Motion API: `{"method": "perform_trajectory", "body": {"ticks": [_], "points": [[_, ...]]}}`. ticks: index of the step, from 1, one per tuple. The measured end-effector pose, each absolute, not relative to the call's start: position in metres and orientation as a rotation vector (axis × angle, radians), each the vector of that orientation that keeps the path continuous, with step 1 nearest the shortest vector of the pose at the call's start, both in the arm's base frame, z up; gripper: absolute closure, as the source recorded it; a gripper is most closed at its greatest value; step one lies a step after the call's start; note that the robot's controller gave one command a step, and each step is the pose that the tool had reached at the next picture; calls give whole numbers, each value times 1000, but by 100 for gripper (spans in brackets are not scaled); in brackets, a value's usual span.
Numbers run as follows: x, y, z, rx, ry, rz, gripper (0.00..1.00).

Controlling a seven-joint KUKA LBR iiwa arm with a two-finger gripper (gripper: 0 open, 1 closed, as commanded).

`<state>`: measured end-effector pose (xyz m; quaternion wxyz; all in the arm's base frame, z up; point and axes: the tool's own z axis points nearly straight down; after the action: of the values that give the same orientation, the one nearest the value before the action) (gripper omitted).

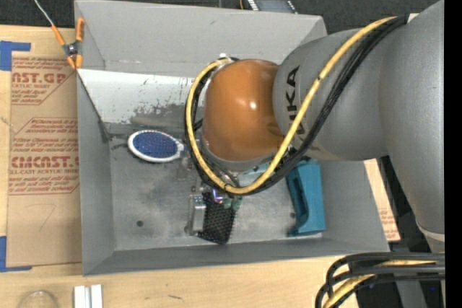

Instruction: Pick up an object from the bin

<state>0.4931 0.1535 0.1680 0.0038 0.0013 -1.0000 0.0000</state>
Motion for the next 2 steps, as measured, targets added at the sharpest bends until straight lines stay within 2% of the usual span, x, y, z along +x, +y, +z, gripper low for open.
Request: {"method": "perform_trajectory", "body": {"ticks": [1, 2], "points": [[522, 144, 169, 35, -3137, 0, 0], [535, 141, 177, 13, -3140, -3, 0]]}}
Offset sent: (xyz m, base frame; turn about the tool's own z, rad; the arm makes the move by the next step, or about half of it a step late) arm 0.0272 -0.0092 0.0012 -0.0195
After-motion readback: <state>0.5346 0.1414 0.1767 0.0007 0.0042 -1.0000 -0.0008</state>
